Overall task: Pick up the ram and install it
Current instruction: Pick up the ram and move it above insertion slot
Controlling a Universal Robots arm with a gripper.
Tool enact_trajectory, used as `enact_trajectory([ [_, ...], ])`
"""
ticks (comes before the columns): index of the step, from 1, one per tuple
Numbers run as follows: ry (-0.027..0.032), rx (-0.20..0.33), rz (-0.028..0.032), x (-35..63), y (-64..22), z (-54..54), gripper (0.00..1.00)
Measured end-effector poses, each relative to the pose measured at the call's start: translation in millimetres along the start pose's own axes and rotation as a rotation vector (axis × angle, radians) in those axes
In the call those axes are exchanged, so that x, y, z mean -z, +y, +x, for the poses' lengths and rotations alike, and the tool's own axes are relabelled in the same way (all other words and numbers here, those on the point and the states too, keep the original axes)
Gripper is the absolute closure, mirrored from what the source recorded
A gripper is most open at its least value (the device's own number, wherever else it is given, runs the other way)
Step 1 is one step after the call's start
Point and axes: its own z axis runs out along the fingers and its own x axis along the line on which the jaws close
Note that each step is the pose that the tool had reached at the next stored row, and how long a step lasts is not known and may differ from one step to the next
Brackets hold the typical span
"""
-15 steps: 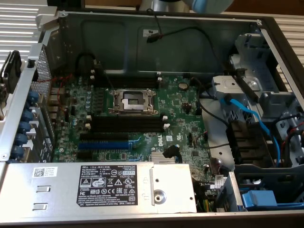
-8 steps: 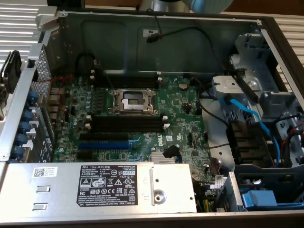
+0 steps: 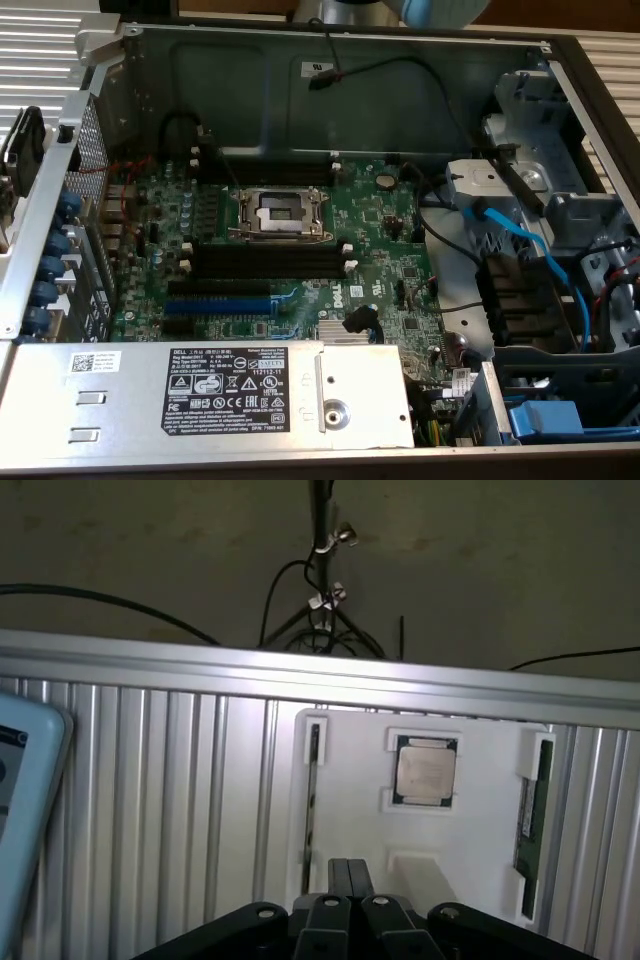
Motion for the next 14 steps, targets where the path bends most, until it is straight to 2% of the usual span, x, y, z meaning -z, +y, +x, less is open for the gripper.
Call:
enact_trajectory([
  [4, 0.0001, 0.0, -0.0001, -7.8, -7.8, 0.5, 0.9],
  [10, 0.0, 0.0, 0.0001, -18.6, -7.7, -8.2, 0.9],
  [11, -0.0001, 0.0, 0.0004, -20.5, -7.2, -9.5, 0.9],
  [14, 0.0, 0.0, 0.0003, -25.0, 5.3, -12.0, 0.9],
])
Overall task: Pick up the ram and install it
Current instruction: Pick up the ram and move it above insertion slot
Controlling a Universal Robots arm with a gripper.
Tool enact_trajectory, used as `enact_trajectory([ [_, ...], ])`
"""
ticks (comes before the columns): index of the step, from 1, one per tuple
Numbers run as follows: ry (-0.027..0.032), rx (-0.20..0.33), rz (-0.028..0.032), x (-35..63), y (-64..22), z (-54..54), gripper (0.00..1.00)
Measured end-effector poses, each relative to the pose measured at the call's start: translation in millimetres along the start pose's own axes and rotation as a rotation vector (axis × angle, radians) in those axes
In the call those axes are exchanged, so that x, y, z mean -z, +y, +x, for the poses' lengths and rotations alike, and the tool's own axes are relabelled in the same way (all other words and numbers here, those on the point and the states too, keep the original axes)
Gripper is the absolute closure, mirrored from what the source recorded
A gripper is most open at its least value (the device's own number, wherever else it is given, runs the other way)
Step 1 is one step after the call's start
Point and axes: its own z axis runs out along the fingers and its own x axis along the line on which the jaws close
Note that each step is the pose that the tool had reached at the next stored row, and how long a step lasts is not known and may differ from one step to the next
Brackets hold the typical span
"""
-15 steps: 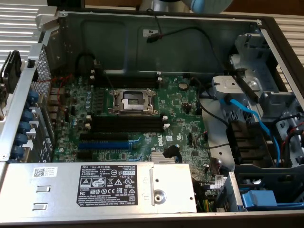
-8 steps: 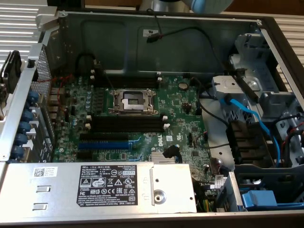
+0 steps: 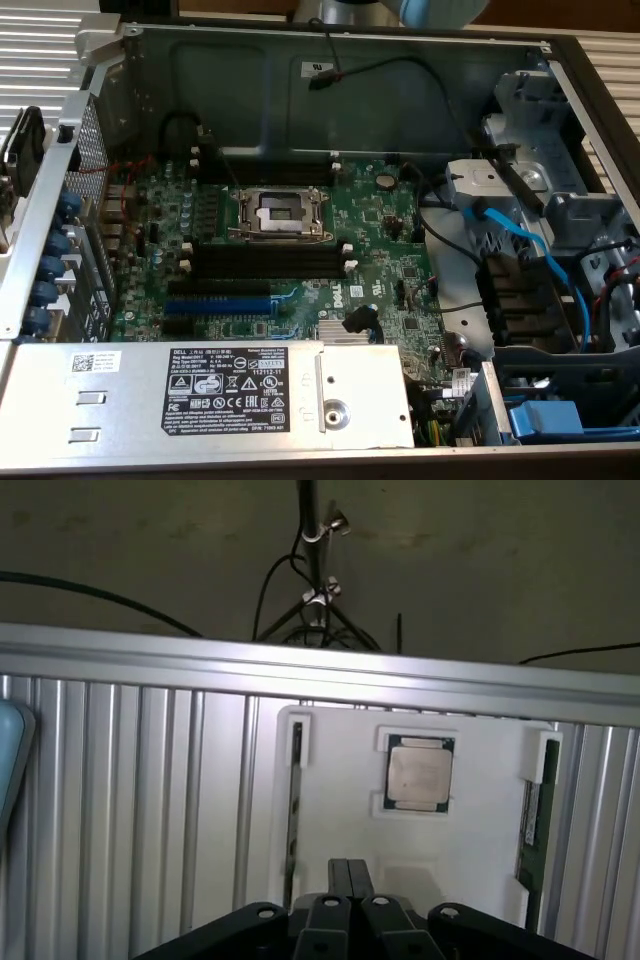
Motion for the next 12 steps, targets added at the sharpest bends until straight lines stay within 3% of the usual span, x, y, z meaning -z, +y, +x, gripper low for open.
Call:
enact_trajectory([
  [2, 0.0001, 0.0, -0.0001, -3.2, 5.8, -0.9, 0.9],
  [12, 0.0, 0.0, -0.0001, -21.8, 2.7, 3.0, 0.9],
])
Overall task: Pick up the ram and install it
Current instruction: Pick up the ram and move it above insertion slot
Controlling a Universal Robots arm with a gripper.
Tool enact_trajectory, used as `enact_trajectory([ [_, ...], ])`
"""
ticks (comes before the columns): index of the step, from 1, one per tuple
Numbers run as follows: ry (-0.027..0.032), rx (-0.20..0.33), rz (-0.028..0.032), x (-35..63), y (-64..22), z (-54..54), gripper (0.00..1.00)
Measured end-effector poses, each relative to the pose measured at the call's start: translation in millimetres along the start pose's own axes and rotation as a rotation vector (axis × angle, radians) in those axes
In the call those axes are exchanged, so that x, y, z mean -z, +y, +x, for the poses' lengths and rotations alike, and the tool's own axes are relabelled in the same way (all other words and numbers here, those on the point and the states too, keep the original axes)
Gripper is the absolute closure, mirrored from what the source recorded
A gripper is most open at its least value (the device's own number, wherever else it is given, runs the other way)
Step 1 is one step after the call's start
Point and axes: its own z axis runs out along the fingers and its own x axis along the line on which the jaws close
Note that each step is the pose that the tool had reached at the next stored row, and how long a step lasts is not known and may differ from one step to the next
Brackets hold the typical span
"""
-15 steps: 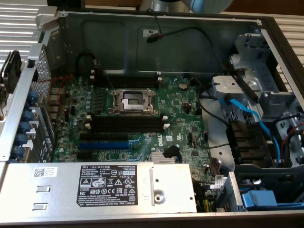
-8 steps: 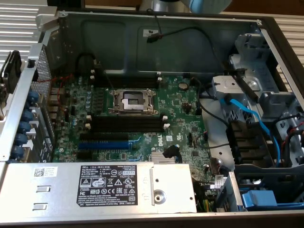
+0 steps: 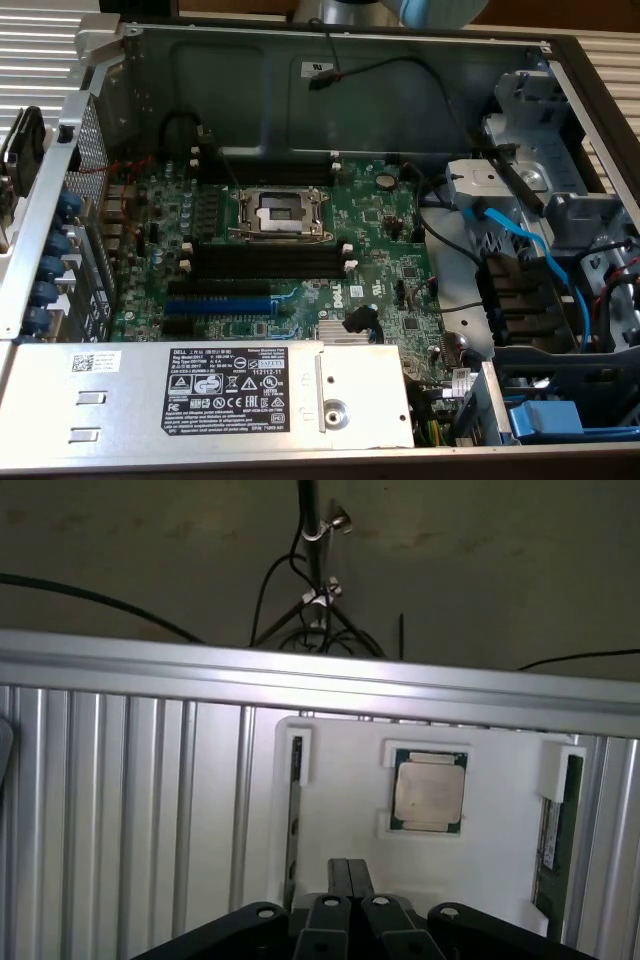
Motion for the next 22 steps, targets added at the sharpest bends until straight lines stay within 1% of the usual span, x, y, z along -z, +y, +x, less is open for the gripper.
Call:
enact_trajectory([
  [3, 0.0, 0.0, 0.0, -5.8, -3.6, 6.7, 0.9],
  [4, -0.0001, 0.0, -0.0007, -7.6, -5.2, 8.7, 0.9],
  [5, -0.0003, 0.0, -0.003, -8.6, -6.7, 10.2, 0.9],
  [7, -0.0008, 0.0, -0.0068, -9.5, -7.4, 10.8, 0.9],
  [11, -0.0011, 0.0, -0.0071, -10.1, -7.4, 10.8, 0.9],
  [12, -0.0029, 0.0, -0.0068, -10.6, -7.4, 10.9, 0.9],
  [14, -0.013, -0.001, -0.0066, -12.6, -7.7, 11.5, 0.9],
  [16, -0.0203, -0.001, -0.0065, -15.2, -7.8, 11.6, 0.9],
  [17, -0.0237, -0.002, -0.0088, -16.0, -7.8, 11.9, 0.9],
  [19, -0.0294, -0.002, -0.0152, -17.6, -7.8, 13.0, 0.9],
  [22, -0.0346, -0.003, -0.0249, -20.0, -7.8, 15.1, 0.9],
])
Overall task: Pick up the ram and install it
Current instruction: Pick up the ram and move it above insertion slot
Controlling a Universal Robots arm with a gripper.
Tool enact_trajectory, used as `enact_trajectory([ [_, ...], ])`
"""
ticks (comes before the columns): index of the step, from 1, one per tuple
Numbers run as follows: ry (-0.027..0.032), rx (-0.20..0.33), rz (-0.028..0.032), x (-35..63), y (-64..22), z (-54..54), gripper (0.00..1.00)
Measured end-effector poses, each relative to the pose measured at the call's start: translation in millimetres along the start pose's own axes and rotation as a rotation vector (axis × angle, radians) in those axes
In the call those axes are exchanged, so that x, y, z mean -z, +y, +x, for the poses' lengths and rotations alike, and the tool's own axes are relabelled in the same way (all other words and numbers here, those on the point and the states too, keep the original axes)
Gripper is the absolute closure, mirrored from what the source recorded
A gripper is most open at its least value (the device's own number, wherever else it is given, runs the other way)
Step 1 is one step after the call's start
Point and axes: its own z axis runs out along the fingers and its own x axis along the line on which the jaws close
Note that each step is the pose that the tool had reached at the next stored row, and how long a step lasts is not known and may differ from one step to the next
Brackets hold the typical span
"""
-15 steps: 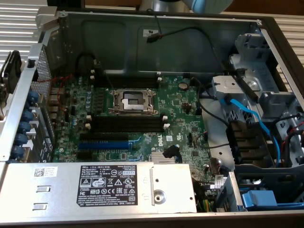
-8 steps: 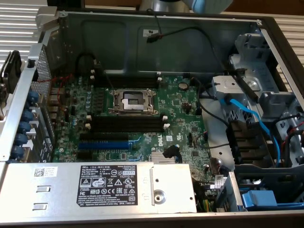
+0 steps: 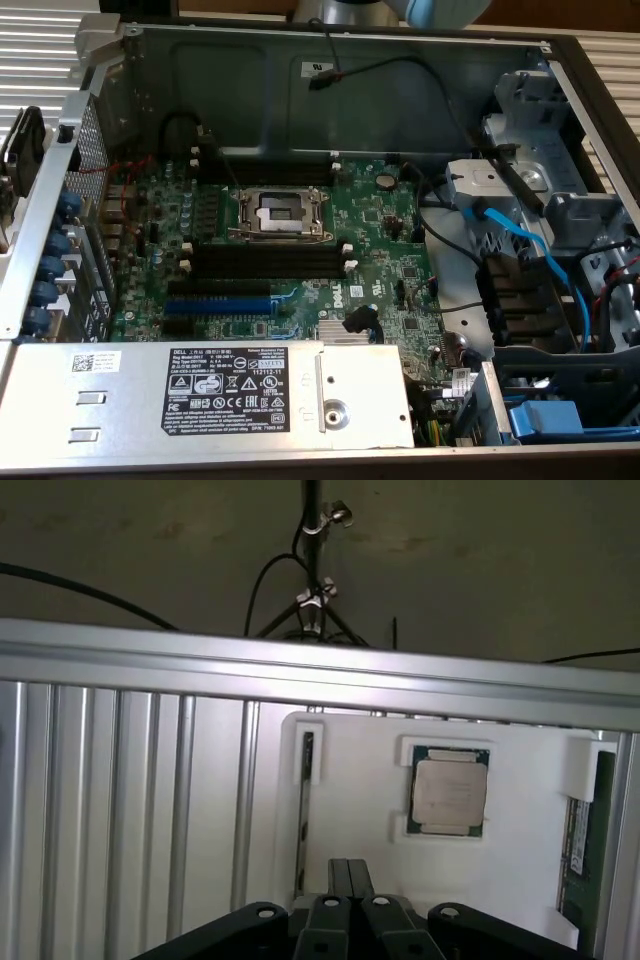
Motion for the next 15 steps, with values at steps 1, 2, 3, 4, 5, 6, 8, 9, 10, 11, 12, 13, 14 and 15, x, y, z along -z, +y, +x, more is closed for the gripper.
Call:
enact_trajectory([
  [1, -0.0012, 0.0, -0.0043, -0.8, 0.0, 0.9, 0.9],
  [2, -0.0023, -0.001, -0.0092, -1.4, 0.0, 1.7, 0.9],
  [3, -0.0034, -0.001, -0.0145, -2.1, -0.1, 2.6, 0.9],
  [4, -0.0044, -0.001, -0.0189, -2.9, -0.2, 3.4, 0.9],
  [5, -0.0054, -0.001, -0.0225, -3.8, -0.7, 4.3, 0.9],
  [6, -0.0061, -0.001, -0.0253, -4.8, -1.4, 5.1, 0.9],
  [8, -0.0071, -0.002, -0.0308, -7.1, -3.2, 6.7, 0.9],
  [9, -0.0078, -0.002, -0.0334, -8.0, -4.2, 7.3, 0.9],
  [10, -0.0088, -0.002, -0.0368, -9.1, -5.2, 7.8, 0.9],
  [11, -0.0097, -0.002, -0.041, -10.0, -6.1, 8.4, 0.9],
  [12, -0.0106, -0.002, -0.0459, -10.8, -6.9, 8.8, 0.9],
  [13, -0.0116, -0.002, -0.052, -11.5, -7.5, 9.1, 0.9],
  [14, -0.0128, -0.002, -0.0599, -11.9, -8.3, 9.5, 0.9],
  [15, -0.0156, -0.003, -0.0661, -12.5, -8.9, 9.9, 0.9],
])
